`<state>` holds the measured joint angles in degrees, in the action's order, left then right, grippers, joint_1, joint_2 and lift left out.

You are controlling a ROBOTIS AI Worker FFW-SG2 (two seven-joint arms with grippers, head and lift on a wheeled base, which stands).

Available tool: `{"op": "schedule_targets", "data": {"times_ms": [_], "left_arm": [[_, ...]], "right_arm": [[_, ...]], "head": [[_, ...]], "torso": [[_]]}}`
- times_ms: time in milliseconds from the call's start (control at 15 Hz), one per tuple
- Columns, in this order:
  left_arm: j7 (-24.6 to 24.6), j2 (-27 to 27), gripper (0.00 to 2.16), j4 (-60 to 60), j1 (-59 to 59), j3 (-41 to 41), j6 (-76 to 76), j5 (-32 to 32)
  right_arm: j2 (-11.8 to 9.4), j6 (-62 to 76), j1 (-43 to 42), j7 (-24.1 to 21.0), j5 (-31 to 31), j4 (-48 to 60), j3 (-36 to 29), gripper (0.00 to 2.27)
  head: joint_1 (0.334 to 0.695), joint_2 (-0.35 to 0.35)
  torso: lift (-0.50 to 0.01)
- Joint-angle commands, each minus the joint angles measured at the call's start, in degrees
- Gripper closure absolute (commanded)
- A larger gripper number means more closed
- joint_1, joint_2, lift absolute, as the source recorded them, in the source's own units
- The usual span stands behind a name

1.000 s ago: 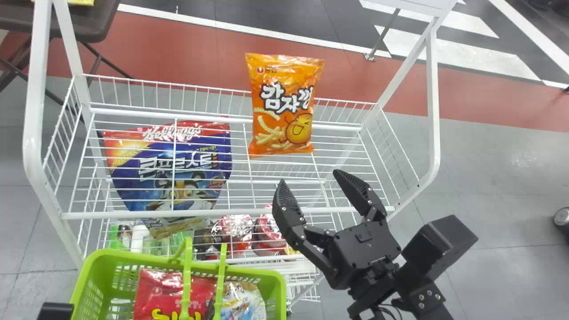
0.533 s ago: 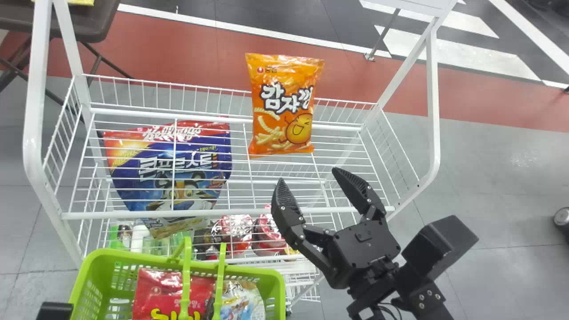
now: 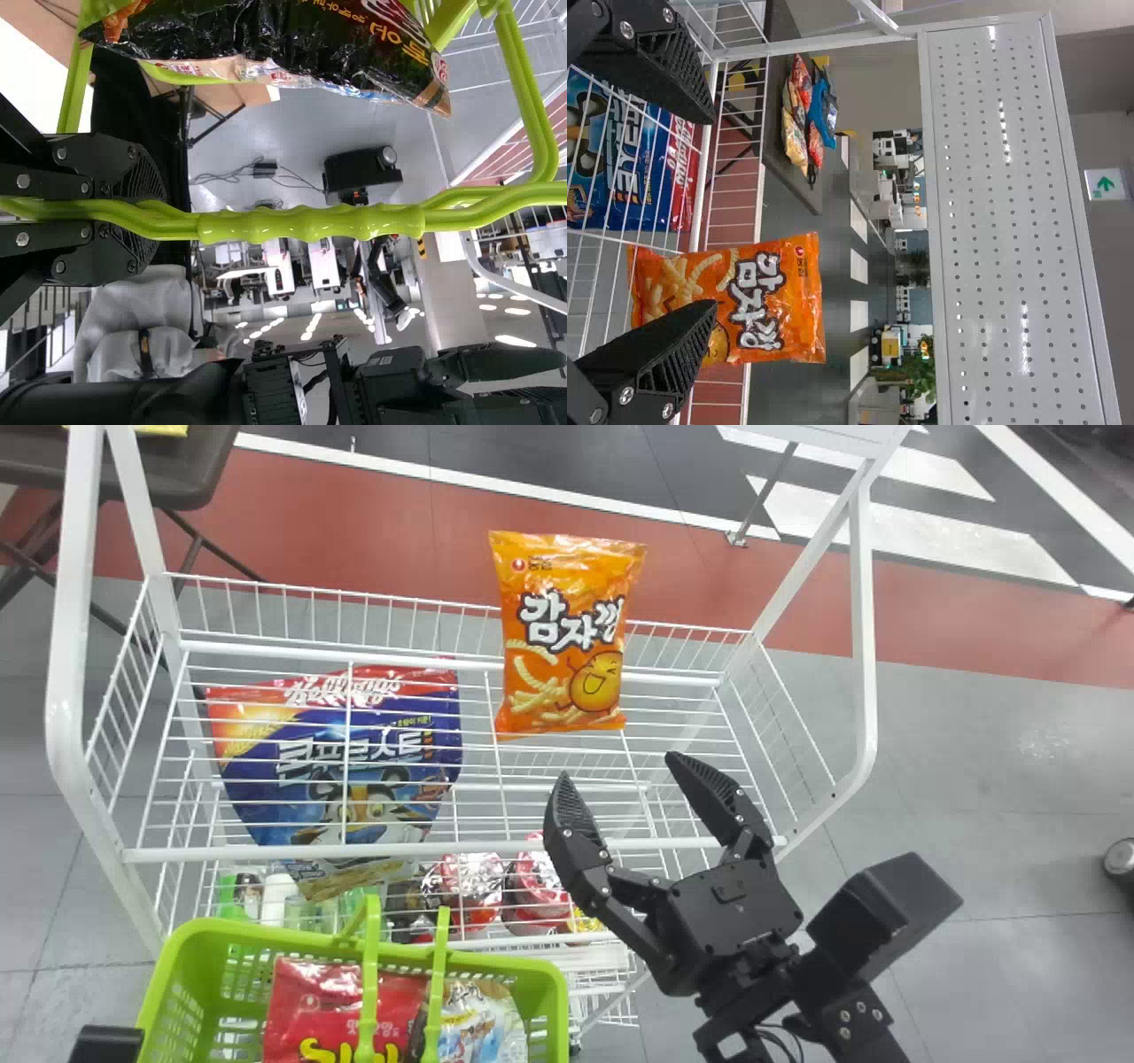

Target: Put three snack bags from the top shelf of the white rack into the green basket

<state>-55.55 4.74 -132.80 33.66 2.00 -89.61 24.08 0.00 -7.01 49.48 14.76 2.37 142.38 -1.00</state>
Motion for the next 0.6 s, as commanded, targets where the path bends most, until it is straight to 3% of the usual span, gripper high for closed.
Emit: {"op": "schedule_targets", "data": {"times_ms": [0,533], "left_arm": [[0.0,0.0,2.14,0.0,0.0,-0.07,-0.42,0.0],[-0.17,0.0,2.14,0.0,0.0,-0.16,-0.42,0.0]], "right_arm": [[0.05,0.02,0.0,0.0,0.0,0.01,-0.05,0.08],[0.05,0.37,-0.09,0.0,0.0,-0.08,-0.31,0.08]], "head": [[0.695,-0.35],[0.695,-0.35]], "torso": [[0.0],[0.0]]}}
